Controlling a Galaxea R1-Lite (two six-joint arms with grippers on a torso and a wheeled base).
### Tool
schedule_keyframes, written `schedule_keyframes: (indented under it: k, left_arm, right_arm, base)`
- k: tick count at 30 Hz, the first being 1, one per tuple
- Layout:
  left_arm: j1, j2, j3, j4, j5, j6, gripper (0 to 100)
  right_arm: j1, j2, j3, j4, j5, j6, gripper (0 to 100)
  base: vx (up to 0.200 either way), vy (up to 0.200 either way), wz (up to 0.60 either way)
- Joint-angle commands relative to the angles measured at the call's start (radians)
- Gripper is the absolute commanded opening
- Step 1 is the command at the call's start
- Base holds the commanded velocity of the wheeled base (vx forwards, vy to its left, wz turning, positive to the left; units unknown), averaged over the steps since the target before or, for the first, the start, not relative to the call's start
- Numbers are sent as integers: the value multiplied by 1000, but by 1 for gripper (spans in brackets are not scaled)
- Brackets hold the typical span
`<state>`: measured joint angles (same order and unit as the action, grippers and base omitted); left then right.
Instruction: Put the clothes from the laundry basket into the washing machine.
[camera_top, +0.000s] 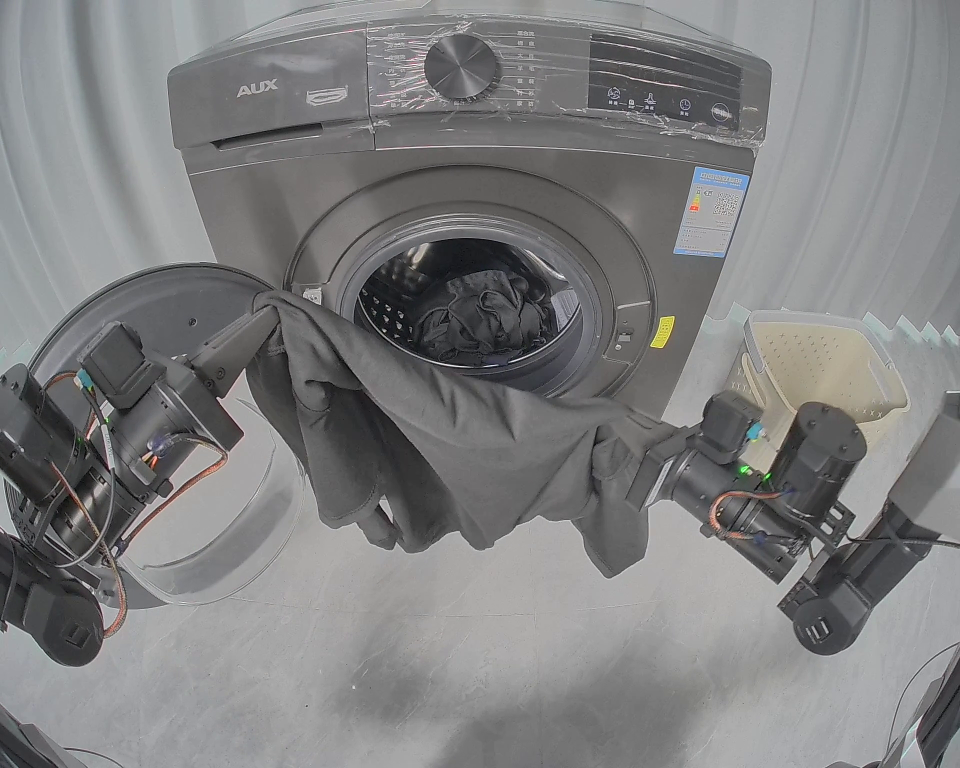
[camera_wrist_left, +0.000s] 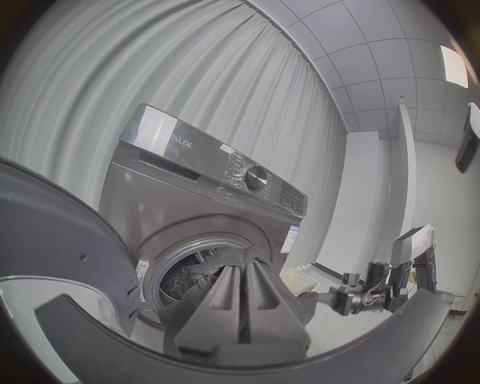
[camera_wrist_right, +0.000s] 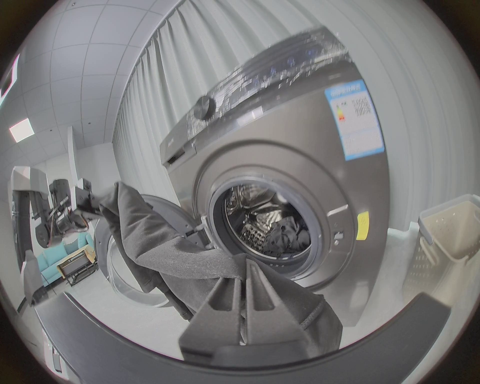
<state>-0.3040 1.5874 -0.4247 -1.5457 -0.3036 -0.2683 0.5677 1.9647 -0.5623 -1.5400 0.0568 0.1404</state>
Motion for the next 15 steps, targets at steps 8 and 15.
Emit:
schedule_keyframes:
  k: [8,15]
  left_arm:
    - [48,28,-5,1,1,1,0]
    - [56,42,-9,-1,8,3,0]
  right_arm:
    - [-72,-144,21,1,-2,-4,0]
    - [-71,-141,-22,1,-3,-4,0]
  base:
    - [0,0,0]
    - [0,0,0]
